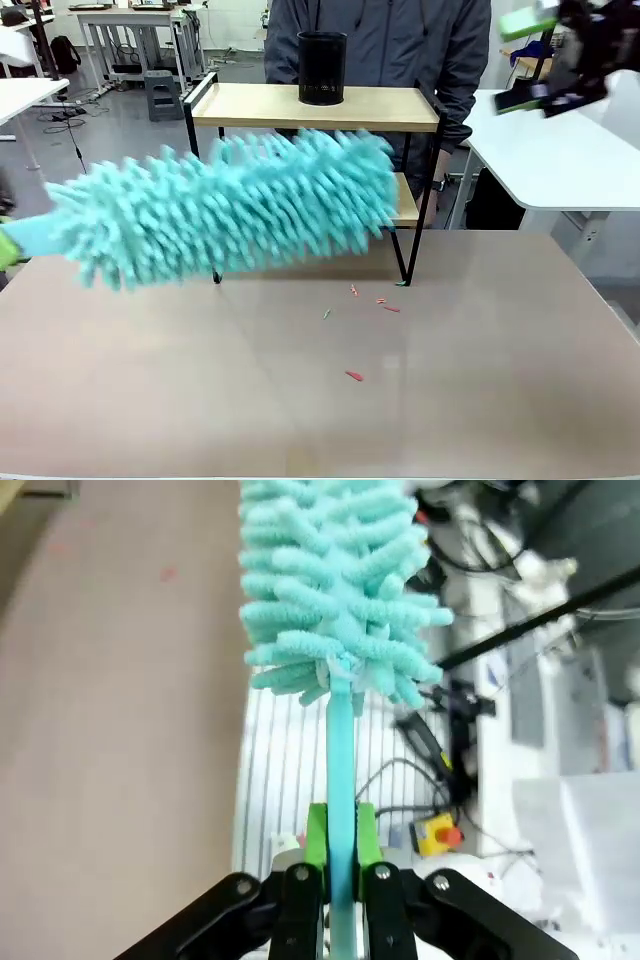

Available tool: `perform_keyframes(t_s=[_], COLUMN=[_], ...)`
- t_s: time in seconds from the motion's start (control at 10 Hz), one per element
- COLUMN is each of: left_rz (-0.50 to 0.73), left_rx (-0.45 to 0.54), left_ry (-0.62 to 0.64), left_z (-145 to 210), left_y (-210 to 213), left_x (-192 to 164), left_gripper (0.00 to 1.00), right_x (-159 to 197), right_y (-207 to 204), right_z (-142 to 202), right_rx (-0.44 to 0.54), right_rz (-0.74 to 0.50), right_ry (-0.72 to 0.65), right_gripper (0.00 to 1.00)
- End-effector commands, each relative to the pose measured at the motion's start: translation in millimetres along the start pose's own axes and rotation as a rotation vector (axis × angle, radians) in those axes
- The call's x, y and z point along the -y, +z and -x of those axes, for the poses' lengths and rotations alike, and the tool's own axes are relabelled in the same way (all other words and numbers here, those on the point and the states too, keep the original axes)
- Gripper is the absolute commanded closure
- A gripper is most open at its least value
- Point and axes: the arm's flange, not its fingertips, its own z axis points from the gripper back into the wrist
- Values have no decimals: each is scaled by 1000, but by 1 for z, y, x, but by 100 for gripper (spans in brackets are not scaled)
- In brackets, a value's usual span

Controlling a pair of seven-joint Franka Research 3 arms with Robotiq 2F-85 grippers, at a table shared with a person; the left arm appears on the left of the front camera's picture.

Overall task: Clean the shelf.
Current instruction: Hand the Duster back to the human.

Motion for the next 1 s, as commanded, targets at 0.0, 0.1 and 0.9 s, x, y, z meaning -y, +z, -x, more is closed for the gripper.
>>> perform_keyframes(t_s=[0.0,0.1,0.9], left_rz=[79,109,282], left_rx=[-105,-140,-69], left_ry=[-109,-107,-86], left_z=[-30,-40,-111], left_y=[13,4,-14], left_x=[-18,-28,-74], left_gripper=[88,88,88], right_x=[5,8,-9], right_y=[-36,-61,-151], right_z=[-46,-48,-1], right_rx=[-206,-299,-806], right_rz=[-93,-117,-89], right_ry=[64,63,218], right_gripper=[0,0,0])
